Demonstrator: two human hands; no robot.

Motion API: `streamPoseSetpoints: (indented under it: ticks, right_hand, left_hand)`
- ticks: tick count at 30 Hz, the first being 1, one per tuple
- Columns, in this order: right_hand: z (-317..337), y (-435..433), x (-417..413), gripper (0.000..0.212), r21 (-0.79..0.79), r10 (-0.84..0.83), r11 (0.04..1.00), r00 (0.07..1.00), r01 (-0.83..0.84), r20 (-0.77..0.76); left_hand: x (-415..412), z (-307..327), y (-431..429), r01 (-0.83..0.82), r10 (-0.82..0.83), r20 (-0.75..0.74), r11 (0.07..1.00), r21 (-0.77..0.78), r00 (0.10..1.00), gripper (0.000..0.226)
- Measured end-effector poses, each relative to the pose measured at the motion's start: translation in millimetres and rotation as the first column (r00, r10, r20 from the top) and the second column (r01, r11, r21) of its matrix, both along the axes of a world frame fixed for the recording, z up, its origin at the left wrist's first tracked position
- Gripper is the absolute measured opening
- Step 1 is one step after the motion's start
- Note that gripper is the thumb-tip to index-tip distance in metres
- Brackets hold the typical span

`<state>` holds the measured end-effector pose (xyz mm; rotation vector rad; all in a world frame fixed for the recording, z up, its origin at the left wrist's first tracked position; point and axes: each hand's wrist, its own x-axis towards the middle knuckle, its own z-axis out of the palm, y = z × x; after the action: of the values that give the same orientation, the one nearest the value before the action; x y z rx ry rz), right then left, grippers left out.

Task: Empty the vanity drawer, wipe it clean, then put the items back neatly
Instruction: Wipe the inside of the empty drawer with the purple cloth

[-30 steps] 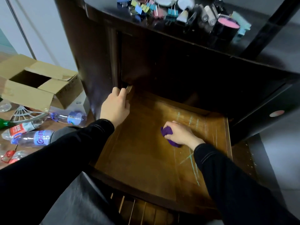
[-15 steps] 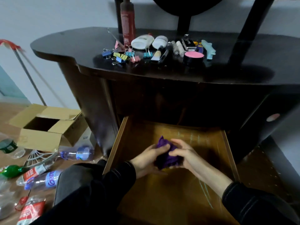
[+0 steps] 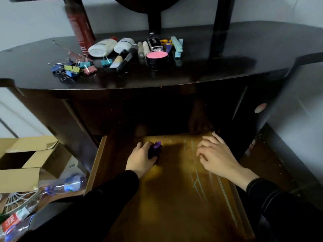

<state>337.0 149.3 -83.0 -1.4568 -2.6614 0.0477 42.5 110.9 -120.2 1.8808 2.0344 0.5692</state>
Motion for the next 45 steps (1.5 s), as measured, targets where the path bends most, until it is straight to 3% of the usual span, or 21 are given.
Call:
streamPoseSetpoints:
  ticks: [3, 6, 10, 15, 18, 28, 35, 38, 45]
  right_hand:
    - [-3.0, 1.3, -2.1, 0.024, 0.06, -0.028, 0.998, 0.999, 0.03, -0.046]
    - [-2.0, 0.1, -1.7, 0.022, 0.09, -0.043, 0.995, 0.999, 0.046, -0.027]
    - [0.3, -2.2, -4.7, 0.024, 0.081, -0.054, 0.995, 0.998, 0.051, 0.028]
    - [-3.1, 0.5, -4.6, 0.016, 0.089, -0.071, 0.993, 0.995, 0.077, -0.07]
    - [-5.7, 0.8, -3.7, 0.014, 0.114, -0.063, 0.991, 0.993, 0.073, -0.096]
    - [-5.4, 1.3, -3.4, 0.021, 0.123, -0.087, 0.987, 0.99, 0.101, -0.11]
    - [-2.0, -1.3, -4.8, 0.018, 0.105, -0.087, 0.989, 0.987, 0.101, -0.135]
    - [-2.0, -2.3, -4.7, 0.019, 0.115, -0.087, 0.988, 0.987, 0.103, -0.135]
    - [-8.7, 3.7, -3.8, 0.017, 0.145, -0.097, 0.981, 0.978, 0.125, -0.183]
  left_hand:
    - [10.9, -17.7, 23.8, 0.042, -0.046, -0.259, 0.999, -0.023, 0.965, 0.062]
    - [25.6, -38.1, 27.4, 0.119, -0.132, -0.487, 0.991, -0.059, 0.863, 0.062]
    - [29.2, -47.8, 17.6, 0.261, -0.23, -0.578, 0.965, -0.03, 0.783, 0.047]
    - [21.2, -49.4, -5.8, 0.412, -0.416, -0.54, 0.901, -0.136, 0.732, 0.04]
    - [17.8, -43.9, 2.2, 0.435, -0.439, -0.506, 0.89, -0.134, 0.743, 0.041]
    - [50.4, -36.5, 84.3, 0.134, -0.137, -0.467, 0.99, -0.04, 0.873, 0.042]
    - [31.4, -35.6, 9.1, 0.457, -0.455, -0.498, 0.881, -0.126, 0.739, 0.051]
    - [24.3, -36.3, 7.9, 0.503, -0.494, -0.486, 0.855, -0.124, 0.721, 0.042]
    - [50.9, -34.7, 86.7, 0.253, -0.239, -0.475, 0.967, -0.035, 0.847, 0.045]
